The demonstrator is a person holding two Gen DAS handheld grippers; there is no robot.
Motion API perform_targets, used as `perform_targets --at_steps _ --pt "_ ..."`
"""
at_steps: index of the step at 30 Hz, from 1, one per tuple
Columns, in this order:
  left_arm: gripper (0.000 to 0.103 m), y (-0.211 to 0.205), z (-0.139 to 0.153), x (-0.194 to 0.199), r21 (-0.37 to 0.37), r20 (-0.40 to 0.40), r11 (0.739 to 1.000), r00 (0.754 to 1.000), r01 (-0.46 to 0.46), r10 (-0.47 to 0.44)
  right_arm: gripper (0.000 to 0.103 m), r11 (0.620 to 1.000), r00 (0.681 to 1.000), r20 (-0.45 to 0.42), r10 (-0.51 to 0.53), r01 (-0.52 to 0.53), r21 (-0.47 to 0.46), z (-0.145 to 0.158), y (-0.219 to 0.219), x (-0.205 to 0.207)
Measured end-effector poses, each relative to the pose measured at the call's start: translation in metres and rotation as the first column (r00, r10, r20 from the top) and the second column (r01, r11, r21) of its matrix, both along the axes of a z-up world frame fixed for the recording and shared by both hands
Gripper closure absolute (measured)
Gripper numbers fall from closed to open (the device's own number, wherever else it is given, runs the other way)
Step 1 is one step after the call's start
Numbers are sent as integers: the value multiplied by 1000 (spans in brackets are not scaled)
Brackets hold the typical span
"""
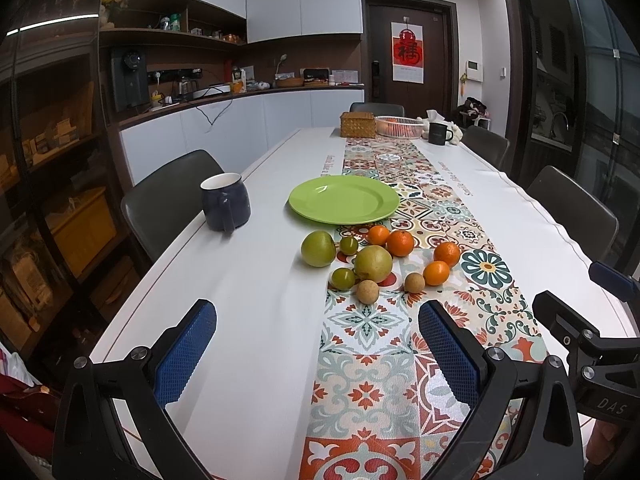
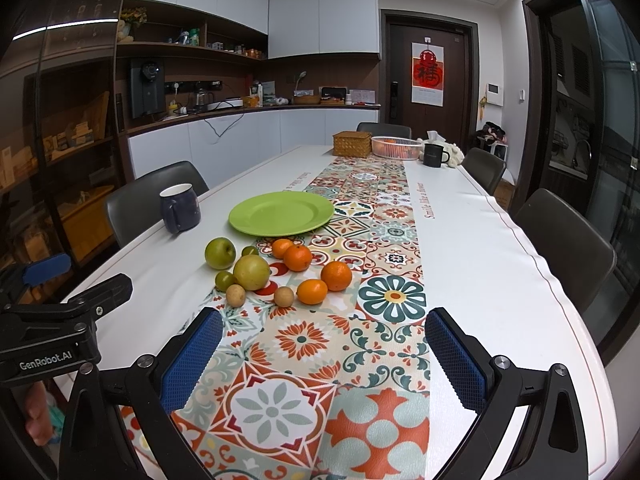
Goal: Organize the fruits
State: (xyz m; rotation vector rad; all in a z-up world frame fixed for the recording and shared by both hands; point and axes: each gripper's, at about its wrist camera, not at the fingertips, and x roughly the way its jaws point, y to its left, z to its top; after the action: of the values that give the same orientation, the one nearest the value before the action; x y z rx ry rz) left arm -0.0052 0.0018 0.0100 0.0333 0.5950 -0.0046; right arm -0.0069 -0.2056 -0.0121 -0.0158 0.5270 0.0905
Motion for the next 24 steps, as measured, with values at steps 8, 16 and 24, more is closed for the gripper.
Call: perform_targets --at_steps 8,16,24 --pt "0 -5 -6 9 11 -18 1000 1000 5 -5 1 1000 1000 -14 13 -13 -1 2 5 2" --pt "0 -11 -20 32 26 -72 1000 997 15 -13 1 1000 998 -53 25 -26 -2 -10 0 22" --pt "1 -21 -36 58 55 -110 998 993 39 -32 8 998 991 -122 54 -55 -9 -30 -1 54"
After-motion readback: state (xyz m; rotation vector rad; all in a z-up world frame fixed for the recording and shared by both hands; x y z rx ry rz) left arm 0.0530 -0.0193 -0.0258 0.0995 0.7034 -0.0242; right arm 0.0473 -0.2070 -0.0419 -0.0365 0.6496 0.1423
